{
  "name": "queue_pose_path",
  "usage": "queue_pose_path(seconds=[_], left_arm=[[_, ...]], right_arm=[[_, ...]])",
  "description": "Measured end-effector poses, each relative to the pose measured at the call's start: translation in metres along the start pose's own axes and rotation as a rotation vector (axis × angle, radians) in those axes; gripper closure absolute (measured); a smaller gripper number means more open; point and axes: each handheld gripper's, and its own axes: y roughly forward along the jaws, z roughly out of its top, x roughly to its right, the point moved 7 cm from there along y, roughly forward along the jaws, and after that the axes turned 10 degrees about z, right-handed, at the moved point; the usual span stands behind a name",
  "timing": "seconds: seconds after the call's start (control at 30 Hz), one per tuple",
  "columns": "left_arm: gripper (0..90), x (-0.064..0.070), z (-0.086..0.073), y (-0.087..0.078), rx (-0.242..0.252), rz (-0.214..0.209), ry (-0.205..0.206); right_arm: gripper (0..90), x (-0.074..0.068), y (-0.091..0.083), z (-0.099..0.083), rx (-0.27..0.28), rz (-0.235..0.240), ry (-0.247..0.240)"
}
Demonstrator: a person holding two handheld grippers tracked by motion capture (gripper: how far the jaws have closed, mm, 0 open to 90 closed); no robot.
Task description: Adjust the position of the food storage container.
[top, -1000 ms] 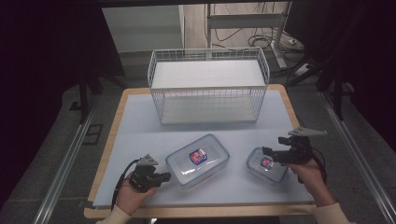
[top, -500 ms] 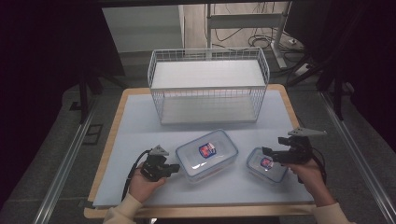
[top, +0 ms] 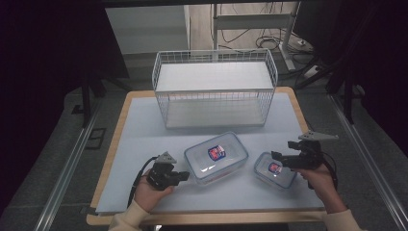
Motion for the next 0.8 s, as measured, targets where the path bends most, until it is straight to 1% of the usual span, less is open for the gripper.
queue_pose_path(seconds=[0.03, 0.07, 0.1, 0.13, 0.2, 0.27, 0.3, 0.4, 0.47, 0.57, 0.67, 0.73, 0.8], left_arm=[[90.0, 0.004, -0.001, 0.0, -0.002, -0.007, 0.008], [90.0, 0.013, -0.005, 0.002, -0.021, -0.014, 0.037], [90.0, 0.018, -0.006, 0.003, -0.026, -0.025, 0.048], [90.0, 0.018, -0.006, 0.003, -0.026, -0.025, 0.048], [90.0, 0.026, -0.007, 0.005, -0.044, -0.038, 0.069], [90.0, 0.034, -0.008, 0.005, -0.038, -0.054, 0.075], [90.0, 0.038, -0.008, 0.006, -0.043, -0.06, 0.084], [90.0, 0.049, -0.01, 0.011, -0.055, -0.076, 0.111], [90.0, 0.054, -0.007, 0.017, -0.06, -0.075, 0.123], [90.0, 0.053, -0.005, 0.022, -0.056, -0.068, 0.123], [90.0, 0.047, -0.001, 0.028, -0.06, -0.057, 0.108], [90.0, 0.046, -0.001, 0.028, -0.058, -0.056, 0.105], [90.0, 0.045, -0.001, 0.028, -0.061, -0.064, 0.104]], right_arm=[[11.7, 0.0, 0.0, 0.0, 0.0, 0.0, 0.0], [11.7, -0.001, 0.0, 0.001, 0.004, 0.001, 0.003], [11.7, -0.001, 0.001, 0.001, 0.012, 0.006, 0.011], [11.7, -0.002, 0.001, 0.002, 0.017, 0.013, 0.016], [11.7, -0.003, 0.001, 0.002, 0.018, 0.016, 0.016], [11.7, -0.004, 0.001, 0.003, 0.016, 0.018, 0.014], [11.7, -0.004, 0.001, 0.003, 0.014, 0.016, 0.01], [11.7, -0.003, 0.001, 0.002, 0.011, 0.013, 0.01], [11.7, -0.001, 0.001, 0.001, 0.008, 0.007, 0.013], [11.7, -0.001, 0.001, 0.001, 0.009, 0.008, 0.01], [11.7, -0.003, 0.002, 0.001, 0.005, 0.009, 0.007], [11.7, -0.003, 0.003, 0.001, 0.004, 0.009, 0.004], [11.7, -0.002, 0.003, 0.0, 0.001, 0.009, 0.008]])
